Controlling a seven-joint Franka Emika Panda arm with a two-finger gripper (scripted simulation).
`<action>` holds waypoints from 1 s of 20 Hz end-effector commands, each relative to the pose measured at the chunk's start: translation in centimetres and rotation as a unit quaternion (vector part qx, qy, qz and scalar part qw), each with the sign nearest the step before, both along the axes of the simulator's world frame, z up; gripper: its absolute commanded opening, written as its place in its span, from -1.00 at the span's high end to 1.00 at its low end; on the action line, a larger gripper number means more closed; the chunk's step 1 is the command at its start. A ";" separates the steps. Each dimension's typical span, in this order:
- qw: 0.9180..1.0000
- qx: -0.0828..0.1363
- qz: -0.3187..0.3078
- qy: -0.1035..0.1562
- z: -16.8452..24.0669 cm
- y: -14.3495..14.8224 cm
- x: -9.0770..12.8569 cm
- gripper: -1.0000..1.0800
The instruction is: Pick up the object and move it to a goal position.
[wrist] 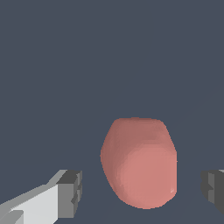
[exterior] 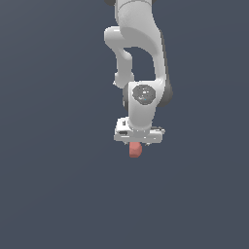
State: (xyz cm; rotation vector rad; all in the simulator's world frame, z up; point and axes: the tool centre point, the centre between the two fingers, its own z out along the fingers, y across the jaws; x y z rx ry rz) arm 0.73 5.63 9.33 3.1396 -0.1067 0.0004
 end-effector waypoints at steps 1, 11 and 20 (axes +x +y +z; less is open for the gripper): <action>1.000 0.000 0.000 0.001 -1.3 0.0 -0.1 -0.92; 1.000 0.000 -0.001 0.000 -3.9 0.1 0.0 1.00; 1.000 0.000 -0.001 0.000 -3.9 0.1 0.0 1.00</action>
